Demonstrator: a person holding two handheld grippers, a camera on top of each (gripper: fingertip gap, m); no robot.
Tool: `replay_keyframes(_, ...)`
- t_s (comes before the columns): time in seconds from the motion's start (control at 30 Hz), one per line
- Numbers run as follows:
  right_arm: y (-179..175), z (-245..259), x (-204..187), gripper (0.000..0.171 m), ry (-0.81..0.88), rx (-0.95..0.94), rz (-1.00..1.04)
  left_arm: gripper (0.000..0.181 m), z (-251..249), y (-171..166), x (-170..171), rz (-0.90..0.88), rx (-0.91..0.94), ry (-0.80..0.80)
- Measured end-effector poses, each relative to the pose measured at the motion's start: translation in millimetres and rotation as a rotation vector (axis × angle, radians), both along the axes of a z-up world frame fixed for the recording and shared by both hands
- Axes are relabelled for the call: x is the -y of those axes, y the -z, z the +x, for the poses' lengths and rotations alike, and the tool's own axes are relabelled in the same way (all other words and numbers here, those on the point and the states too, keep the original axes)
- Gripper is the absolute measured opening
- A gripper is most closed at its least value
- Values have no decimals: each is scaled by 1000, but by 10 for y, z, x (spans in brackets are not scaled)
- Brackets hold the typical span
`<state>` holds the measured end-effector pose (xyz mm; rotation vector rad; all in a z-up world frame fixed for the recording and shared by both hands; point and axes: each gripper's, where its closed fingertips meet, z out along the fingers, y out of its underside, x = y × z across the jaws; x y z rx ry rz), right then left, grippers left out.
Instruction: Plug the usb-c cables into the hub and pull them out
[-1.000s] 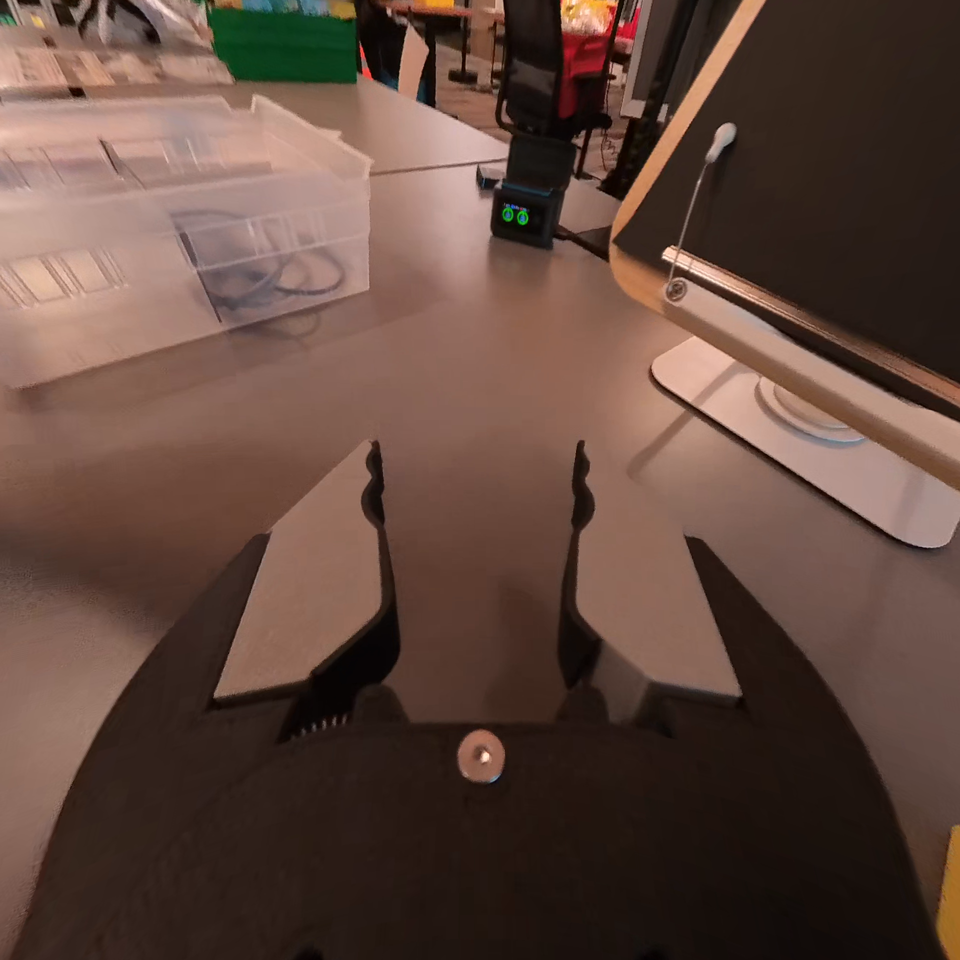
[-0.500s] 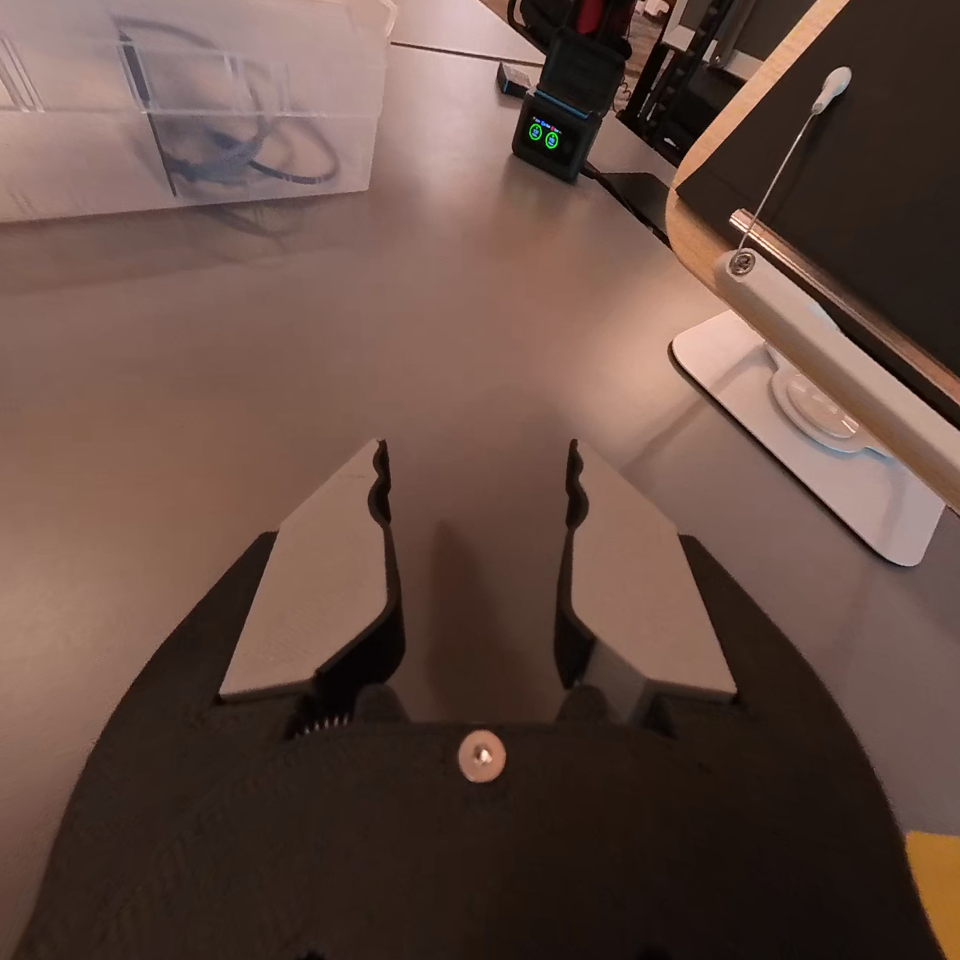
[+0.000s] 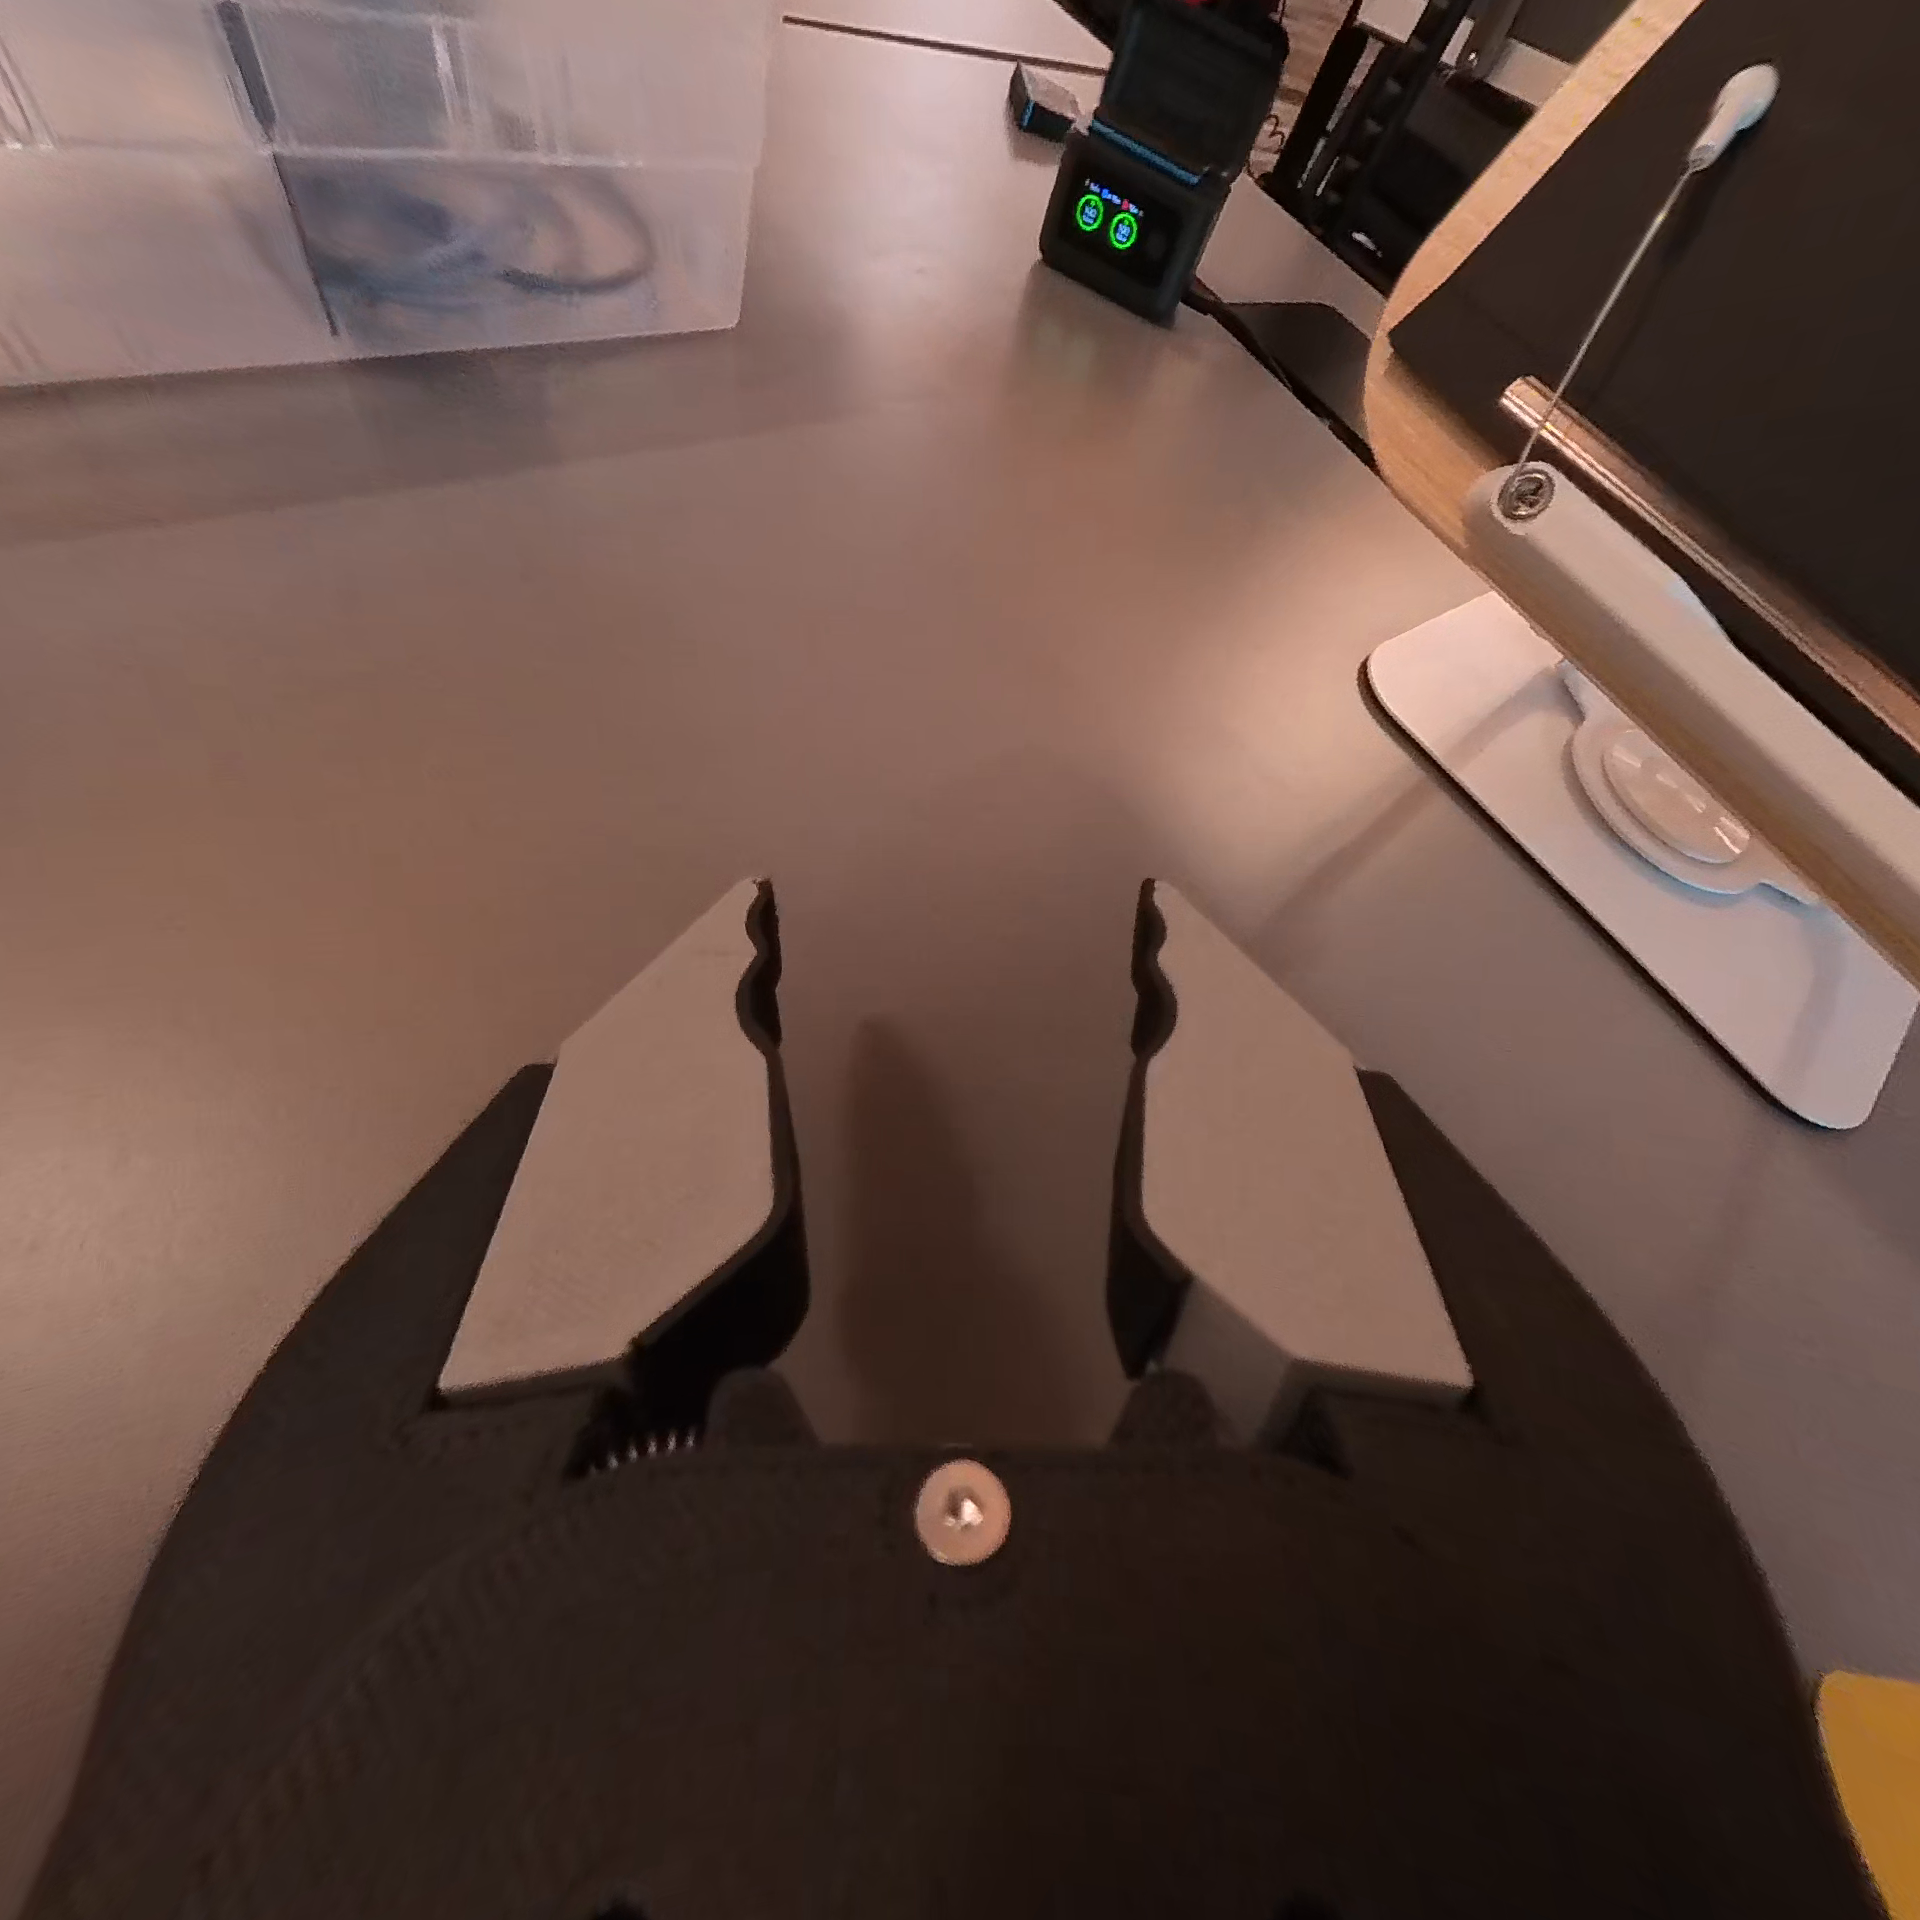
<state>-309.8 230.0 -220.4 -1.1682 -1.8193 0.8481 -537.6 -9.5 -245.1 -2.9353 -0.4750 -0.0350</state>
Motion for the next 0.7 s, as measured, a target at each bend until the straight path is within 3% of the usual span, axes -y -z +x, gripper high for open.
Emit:
replay_keyframes(0.03,7,2,3,66,-1,1,10,13,-23,21,15,-17,-16,7)
replay_keyframes(0.07,13,5,0,66,0,2,20,0,-67,1,7,-16,-49,12)
replay_keyframes(0.17,18,11,-11,65,3,5,26,0,-230,-294,-21,15,-169,6)
replay_keyframes(0.37,6,13,-4,63,2,6,9,0,-436,-1328,-39,141,-446,-28)
replay_keyframes(0.7,4,19,-15,62,4,5,-6,0,-29,-2546,-296,394,-684,40)
